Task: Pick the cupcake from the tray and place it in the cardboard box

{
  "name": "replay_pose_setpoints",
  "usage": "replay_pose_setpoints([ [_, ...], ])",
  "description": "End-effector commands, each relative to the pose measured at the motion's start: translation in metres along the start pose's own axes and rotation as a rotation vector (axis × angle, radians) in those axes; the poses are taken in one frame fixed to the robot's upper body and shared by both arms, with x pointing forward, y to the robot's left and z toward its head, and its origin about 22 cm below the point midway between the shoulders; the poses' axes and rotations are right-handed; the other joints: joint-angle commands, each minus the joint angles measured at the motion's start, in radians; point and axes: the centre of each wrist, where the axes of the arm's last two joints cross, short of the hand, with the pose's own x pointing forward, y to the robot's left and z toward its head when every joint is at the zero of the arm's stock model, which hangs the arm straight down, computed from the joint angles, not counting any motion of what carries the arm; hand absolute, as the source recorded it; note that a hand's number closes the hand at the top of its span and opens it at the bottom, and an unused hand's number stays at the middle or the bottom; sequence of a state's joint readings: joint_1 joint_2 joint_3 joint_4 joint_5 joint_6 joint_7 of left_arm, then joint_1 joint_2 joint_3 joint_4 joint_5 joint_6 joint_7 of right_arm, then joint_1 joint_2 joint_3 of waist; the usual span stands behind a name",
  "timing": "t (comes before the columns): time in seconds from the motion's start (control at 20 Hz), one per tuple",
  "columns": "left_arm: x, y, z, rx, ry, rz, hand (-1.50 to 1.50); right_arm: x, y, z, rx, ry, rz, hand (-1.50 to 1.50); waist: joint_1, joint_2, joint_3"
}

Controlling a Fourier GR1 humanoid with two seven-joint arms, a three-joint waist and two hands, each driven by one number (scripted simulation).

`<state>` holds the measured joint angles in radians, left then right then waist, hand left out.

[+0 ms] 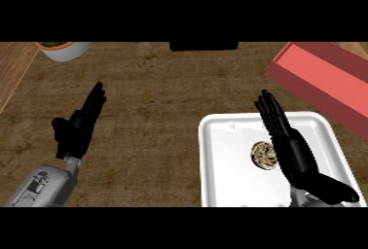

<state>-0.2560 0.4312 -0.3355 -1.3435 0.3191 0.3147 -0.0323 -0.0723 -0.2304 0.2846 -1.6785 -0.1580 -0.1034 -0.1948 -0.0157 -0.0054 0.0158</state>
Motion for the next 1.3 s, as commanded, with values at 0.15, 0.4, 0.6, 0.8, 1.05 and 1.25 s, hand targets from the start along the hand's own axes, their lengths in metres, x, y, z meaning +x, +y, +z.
replay_pose_setpoints([
  [0.15, 0.029, 0.05, 0.011, 0.067, 0.025, 0.097, 0.0, 0.015, -0.058, 0.024, -0.15, 0.11, 0.05, -1.5, 0.016, 0.0, -0.015],
  [0.4, 0.015, 0.055, 0.026, 0.076, 0.092, 0.177, 0.0, 0.026, -0.119, 0.041, -0.62, -0.042, 0.355, -1.5, 0.0, -0.011, -0.014],
  [0.6, 0.023, 0.084, 0.028, 0.068, 0.097, 0.196, 0.0, 0.03, -0.106, 0.071, -0.453, -0.203, 0.394, -1.5, 0.006, 0.001, -0.015],
  [0.8, 0.016, 0.079, 0.041, 0.055, 0.103, 0.199, 0.0, 0.062, -0.08, 0.085, -0.314, -0.142, 0.519, -1.5, 0.006, 0.001, -0.017],
  [1.05, 0.015, 0.087, 0.049, 0.069, 0.107, 0.197, 0.0, 0.087, -0.112, 0.091, -0.129, 0.205, 0.877, -1.5, 0.018, 0.002, -0.024],
  [1.25, 0.019, 0.068, 0.045, 0.043, 0.107, 0.179, 0.0, 0.107, -0.1, 0.073, -0.041, 0.377, 1.035, -1.5, 0.033, 0.008, -0.023],
])
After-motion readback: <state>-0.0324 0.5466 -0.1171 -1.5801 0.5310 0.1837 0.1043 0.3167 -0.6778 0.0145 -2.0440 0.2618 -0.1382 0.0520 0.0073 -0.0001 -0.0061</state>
